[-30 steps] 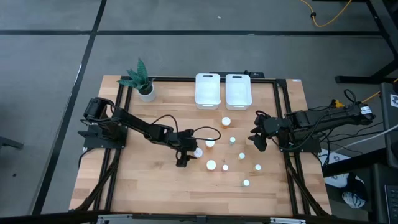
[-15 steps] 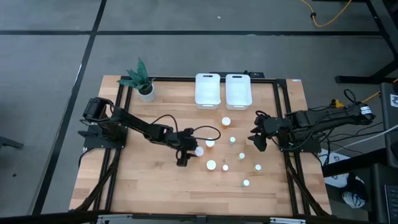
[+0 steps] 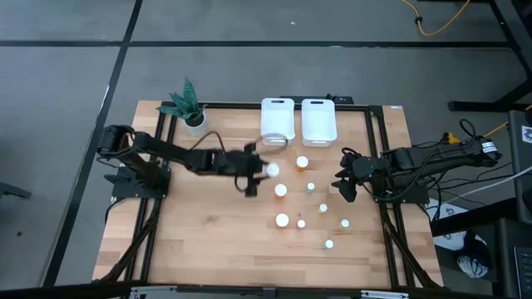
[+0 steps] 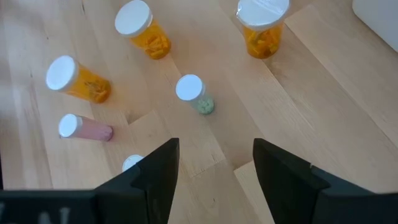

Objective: Pick and place medicine bottles into bin by pill shape (circle, oval)
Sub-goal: Put the big orange capsule bottle into the left white bin

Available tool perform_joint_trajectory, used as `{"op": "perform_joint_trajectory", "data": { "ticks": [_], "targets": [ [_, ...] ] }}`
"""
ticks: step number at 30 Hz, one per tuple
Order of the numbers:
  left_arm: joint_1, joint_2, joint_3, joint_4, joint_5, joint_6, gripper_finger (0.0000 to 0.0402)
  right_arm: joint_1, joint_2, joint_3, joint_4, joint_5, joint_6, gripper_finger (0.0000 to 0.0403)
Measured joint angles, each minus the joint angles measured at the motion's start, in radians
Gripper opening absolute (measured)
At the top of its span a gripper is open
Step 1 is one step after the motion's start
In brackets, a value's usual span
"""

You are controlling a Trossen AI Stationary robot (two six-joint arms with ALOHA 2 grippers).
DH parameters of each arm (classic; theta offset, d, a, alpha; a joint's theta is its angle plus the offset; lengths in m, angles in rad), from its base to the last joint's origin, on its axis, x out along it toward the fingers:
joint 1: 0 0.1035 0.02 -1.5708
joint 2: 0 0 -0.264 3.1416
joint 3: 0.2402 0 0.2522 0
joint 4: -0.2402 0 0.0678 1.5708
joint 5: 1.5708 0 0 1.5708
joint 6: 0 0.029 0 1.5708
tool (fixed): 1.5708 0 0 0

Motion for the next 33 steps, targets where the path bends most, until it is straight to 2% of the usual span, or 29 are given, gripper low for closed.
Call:
{"op": "perform_joint_trajectory", "data": {
  "ticks": [2, 6, 12, 17, 20, 22, 33],
  "targets": [
    [0.074, 0.005, 0.0, 0.047, 0.047, 0.022, 0.0179, 0.0, 0.0, 0.0, 0.0, 0.0, 0.0, 0.0206],
    [0.215, 0.014, 0.012, 0.104, 0.079, 0.088, 0.0179, 0.0, 0.0, 0.0, 0.002, 0.0, 0.001, 0.0206],
    [0.377, 0.078, 0.16, 0.086, 0.202, 0.116, 0.0179, 0.0, 0.0, 0.0, 0.004, 0.0, 0.0, 0.0206],
    [0.452, 0.224, 0.334, 0.023, 0.292, 0.135, 0.018, 0.0, 0.0, 0.0, 0.004, 0.016, 0.0, 0.0206],
    [0.495, 0.322, 0.407, 0.009, 0.356, 0.127, 0.018, 0.0, 0.0, 0.0, 0.003, 0.017, 0.001, 0.0206],
    [0.52, 0.364, 0.444, 0.014, 0.363, 0.127, 0.018, 0.0, 0.0, 0.0, 0.003, 0.017, 0.001, 0.0206],
    [0.596, 0.511, 0.488, 0.013, 0.403, 0.097, 0.018, 0.0, 0.0, 0.0, 0.003, 0.017, 0.0, 0.0206]
  ]
}}
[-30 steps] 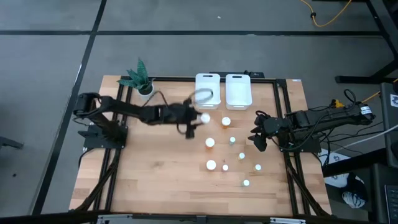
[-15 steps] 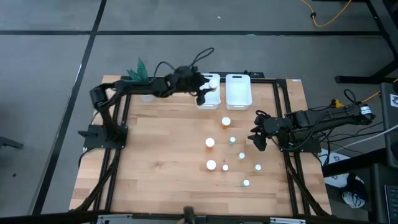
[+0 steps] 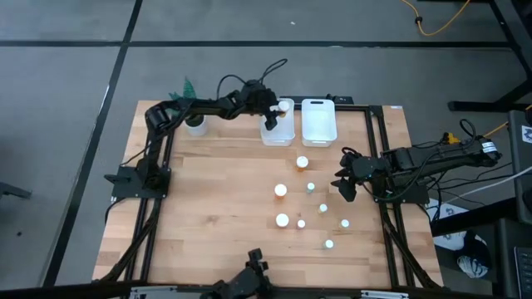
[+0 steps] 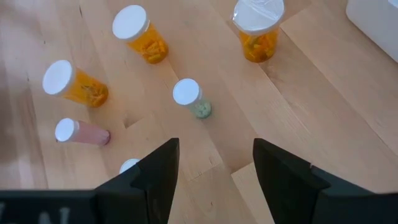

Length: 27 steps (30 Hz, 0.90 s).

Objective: Pick and place medicine bottles into bin by pill shape (circle, oval)
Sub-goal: Put the big orange capsule bottle into the left white bin

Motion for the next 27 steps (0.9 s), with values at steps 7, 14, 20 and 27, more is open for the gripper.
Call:
{"op": "perform_joint_trajectory", "data": {
  "ticks": [7, 14, 20, 27],
  "targets": [
    [-0.003, 0.004, 0.0, 0.005, -0.003, 0.008, 0.018, 0.0, 0.0, 0.0, 0.0, 0.001, 0.0, 0.0206],
    [-0.003, 0.004, 0.0, -0.007, -0.015, 0.007, 0.018, 0.0, 0.0, 0.0, 0.0, 0.001, 0.001, 0.0207],
    [-0.003, 0.004, 0.0, -0.012, -0.015, 0.0, 0.018, 0.0, 0.0, 0.0, 0.0, 0.001, 0.001, 0.0206],
    [-0.002, 0.004, 0.0, -0.01, -0.016, -0.024, 0.018, 0.0, 0.0, 0.0, 0.0, 0.001, 0.0, 0.0206]
  ]
}}
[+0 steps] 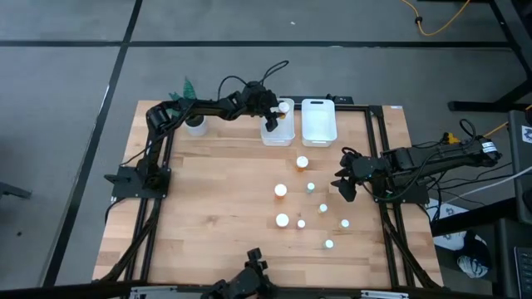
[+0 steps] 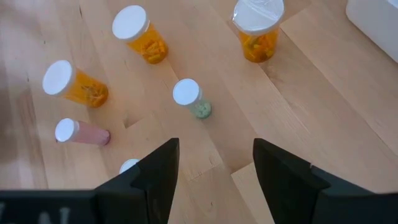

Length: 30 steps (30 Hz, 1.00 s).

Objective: Pick and place medicine bottles into bin by pill shape (circle, oval)
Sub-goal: Put the big orange capsule bottle into the left white bin

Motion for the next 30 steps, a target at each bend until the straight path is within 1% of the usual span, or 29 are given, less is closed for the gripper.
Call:
{"op": "perform_joint_trajectory", "data": {
  "ticks": [5, 16, 25, 30],
  "targets": [
    [0.001, 0.0, 0.0, 0.0, 0.006, 0.052, 0.018, 0.0, 0.0, 0.0, 0.0, 0.0, 0.0, 0.0206],
    [0.038, 0.021, 0.0, -0.02, 0.006, 0.031, 0.018, 0.0, 0.0, 0.0, 0.0, 0.0, 0.0, 0.0207],
    [0.034, 0.024, 0.0, -0.022, 0.014, 0.034, 0.018, 0.0, 0.0, 0.0, 0.0, 0.0, 0.001, 0.0207],
    [0.035, 0.024, 0.0, -0.022, 0.021, 0.055, 0.0194, 0.0, 0.0, 0.0, 0.0, 0.0, 0.001, 0.0207]
  ]
}}
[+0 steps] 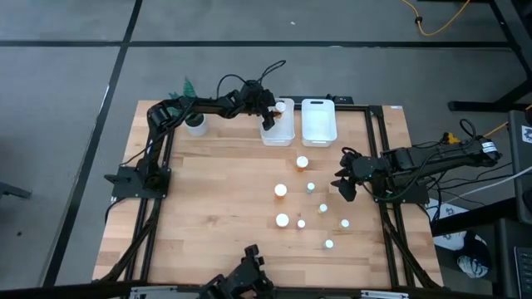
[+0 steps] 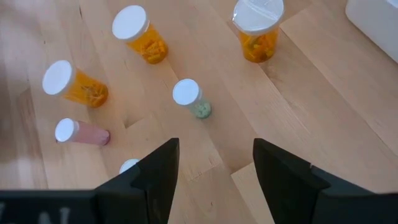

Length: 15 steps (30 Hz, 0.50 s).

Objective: Pick and place medicine bottles into bin by pill shape (circle, oval)
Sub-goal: Put the big orange capsule bottle into the left white bin

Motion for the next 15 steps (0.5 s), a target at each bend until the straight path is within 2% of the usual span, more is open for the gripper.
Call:
{"op": "perform_joint_trajectory", "data": {
  "ticks": [8, 15],
  "targets": [
    [0.0, 0.0, 0.0, 0.002, 0.001, -0.005, 0.023, 0.0, 0.0, 0.0, 0.0, 0.0, 0.0, 0.0206],
    [-0.001, 0.0, 0.0, -0.006, 0.002, -0.023, 0.0242, 0.0, 0.0, 0.0, 0.0, 0.0, 0.0, 0.0207]
  ]
}}
